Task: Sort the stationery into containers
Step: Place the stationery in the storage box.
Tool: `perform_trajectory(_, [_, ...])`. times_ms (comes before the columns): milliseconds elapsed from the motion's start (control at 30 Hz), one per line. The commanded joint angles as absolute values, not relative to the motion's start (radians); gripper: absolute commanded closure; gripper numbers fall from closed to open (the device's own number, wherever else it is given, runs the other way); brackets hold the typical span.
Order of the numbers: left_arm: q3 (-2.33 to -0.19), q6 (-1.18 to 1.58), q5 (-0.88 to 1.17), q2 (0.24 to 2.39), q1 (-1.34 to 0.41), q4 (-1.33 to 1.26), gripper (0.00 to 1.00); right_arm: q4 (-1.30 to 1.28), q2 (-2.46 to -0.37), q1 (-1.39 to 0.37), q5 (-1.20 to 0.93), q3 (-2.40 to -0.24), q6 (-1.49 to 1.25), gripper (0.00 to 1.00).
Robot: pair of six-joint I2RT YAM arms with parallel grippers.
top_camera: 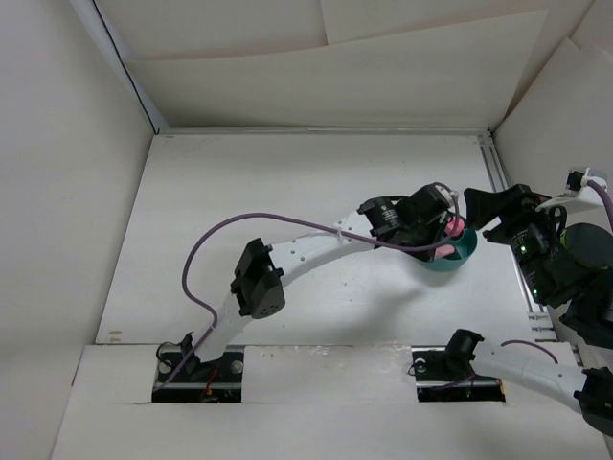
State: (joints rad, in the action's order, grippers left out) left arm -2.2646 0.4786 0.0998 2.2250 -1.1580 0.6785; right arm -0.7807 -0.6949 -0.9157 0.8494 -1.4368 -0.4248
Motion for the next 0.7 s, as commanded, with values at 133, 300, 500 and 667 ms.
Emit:
perform_trajectory(133, [-2.301, 0.428, 0.107, 2.206, -1.105, 0.822, 1.0, -0.775, -0.69, -0.91, 0.832, -1.457, -0.411, 0.34])
perform_trajectory(300, [-2.312, 0.428, 0.098, 2.227, -1.094, 0.81, 1.0, -0.755, -0.681, -0.91, 0.796, -1.448, -0.411, 0.34])
perform_trajectory(500, [-2.356, 0.428, 0.117, 2.27, -1.094, 0.81, 1.0, -0.755, -0.681, -0.91, 0.787, -1.439, -0.411, 0.34])
perform_trajectory(667, [-2.365, 0.428, 0.15, 2.279, -1.085, 0.776, 0.98, -0.746, -0.672, -0.91, 0.787, -1.43, -0.411, 0.34])
